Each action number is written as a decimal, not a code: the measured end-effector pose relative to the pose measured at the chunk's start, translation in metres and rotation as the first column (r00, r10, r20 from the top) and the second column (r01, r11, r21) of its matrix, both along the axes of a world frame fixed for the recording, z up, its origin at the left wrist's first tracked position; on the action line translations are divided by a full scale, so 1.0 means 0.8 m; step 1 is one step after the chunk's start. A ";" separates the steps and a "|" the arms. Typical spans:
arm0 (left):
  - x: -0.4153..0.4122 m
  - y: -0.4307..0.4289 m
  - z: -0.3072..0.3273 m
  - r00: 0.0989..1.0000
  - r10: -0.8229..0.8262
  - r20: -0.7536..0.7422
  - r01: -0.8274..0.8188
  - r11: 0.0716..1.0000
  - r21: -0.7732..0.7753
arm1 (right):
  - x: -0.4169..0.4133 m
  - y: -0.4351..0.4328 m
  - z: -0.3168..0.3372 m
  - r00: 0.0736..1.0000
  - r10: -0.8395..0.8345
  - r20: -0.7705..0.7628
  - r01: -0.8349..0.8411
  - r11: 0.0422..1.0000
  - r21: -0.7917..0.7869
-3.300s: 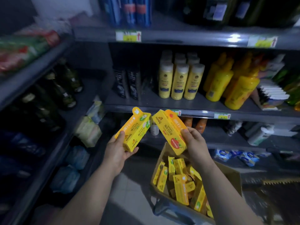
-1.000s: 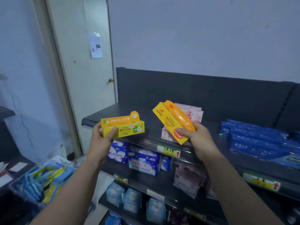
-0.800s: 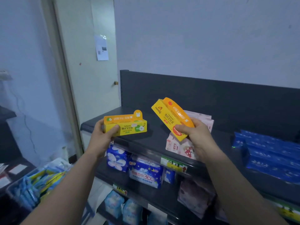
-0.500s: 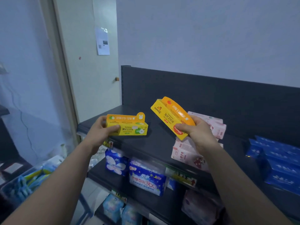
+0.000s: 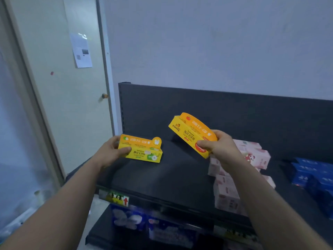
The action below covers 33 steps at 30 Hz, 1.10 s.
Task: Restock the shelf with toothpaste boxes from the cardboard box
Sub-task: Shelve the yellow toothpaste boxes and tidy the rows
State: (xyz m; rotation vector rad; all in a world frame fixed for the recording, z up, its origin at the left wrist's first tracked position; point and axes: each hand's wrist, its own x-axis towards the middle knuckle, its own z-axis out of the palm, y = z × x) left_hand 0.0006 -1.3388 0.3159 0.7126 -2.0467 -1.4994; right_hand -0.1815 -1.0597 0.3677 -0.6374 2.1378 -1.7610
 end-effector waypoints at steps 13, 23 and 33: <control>-0.105 -0.107 -0.016 0.974 -0.092 0.206 0.136 0.967 -0.213 | -0.014 -0.066 -0.019 0.974 -0.168 -0.153 0.212 0.911 0.354; -0.139 -0.121 -0.018 0.946 0.019 0.325 0.098 0.936 -0.339 | -0.044 -0.098 -0.025 0.982 -0.124 -0.141 0.182 0.816 0.549; -0.163 -0.114 -0.017 0.942 0.113 0.317 0.029 0.911 -0.412 | -0.075 -0.122 -0.028 0.980 -0.081 -0.183 0.186 0.711 0.678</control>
